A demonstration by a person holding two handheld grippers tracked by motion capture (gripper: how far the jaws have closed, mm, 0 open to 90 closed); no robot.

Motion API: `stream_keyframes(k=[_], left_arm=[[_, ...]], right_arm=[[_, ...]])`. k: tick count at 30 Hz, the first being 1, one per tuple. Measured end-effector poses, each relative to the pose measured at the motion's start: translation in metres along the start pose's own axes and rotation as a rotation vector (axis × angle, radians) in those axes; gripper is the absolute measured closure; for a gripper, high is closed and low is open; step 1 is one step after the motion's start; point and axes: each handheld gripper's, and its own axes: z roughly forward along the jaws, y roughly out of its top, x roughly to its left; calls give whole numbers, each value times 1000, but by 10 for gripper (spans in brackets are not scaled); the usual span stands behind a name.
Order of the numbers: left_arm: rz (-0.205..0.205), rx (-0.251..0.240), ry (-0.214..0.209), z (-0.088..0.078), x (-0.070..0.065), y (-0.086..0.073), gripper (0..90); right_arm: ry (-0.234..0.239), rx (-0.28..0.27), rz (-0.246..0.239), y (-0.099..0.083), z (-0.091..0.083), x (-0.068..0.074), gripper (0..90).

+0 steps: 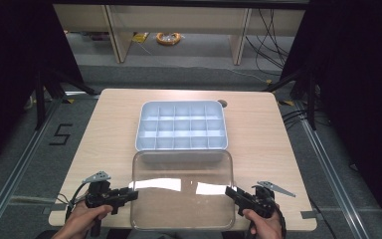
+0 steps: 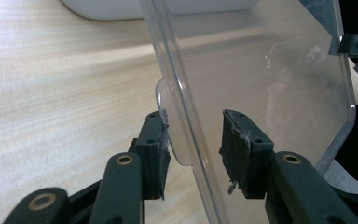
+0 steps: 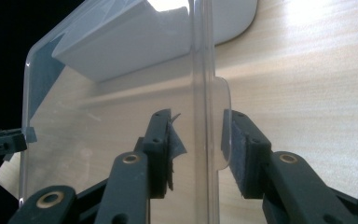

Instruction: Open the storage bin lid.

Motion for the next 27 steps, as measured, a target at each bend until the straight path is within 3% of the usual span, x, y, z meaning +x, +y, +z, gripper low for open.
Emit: stream_keyframes(k=[1, 3, 5, 6, 7, 12, 14, 16, 21, 22, 24, 27], left_arm=[[1, 3, 0, 0, 0, -1, 604], [0, 10, 1, 0, 0, -3, 604], [-2, 15, 2, 0, -1, -5, 603], [-2, 15, 2, 0, -1, -5, 602], [1, 25, 0, 1, -1, -6, 601], [-3, 39, 0, 3, 1, -7, 600], [-6, 53, -2, 5, 1, -8, 595], [-9, 65, -9, 6, 0, -9, 592], [-11, 65, 1, 7, 1, -10, 584], [-11, 65, 1, 7, 1, -10, 581], [-11, 68, 1, 7, 1, -11, 576], [-11, 73, 10, 8, 1, -11, 570]], right_arm=[[-7, 12, 31, -1, -1, 3, 635], [-4, 14, 5, -2, -1, 1, 634], [-2, 30, 46, -4, -1, 3, 630], [-2, 30, 46, -4, -1, 3, 630], [-15, 17, -4, -6, 1, -2, 626], [-13, 30, 2, -7, 3, -2, 618], [-4, 52, 63, -7, 1, 2, 617], [-37, 45, 40, -8, 3, -1, 617], [-21, 57, 53, -8, 2, 0, 607], [-35, 53, -9, -9, 4, -5, 607], [-43, 59, 10, -9, 5, -4, 604], [-48, 62, -4, -10, 7, -6, 593]])
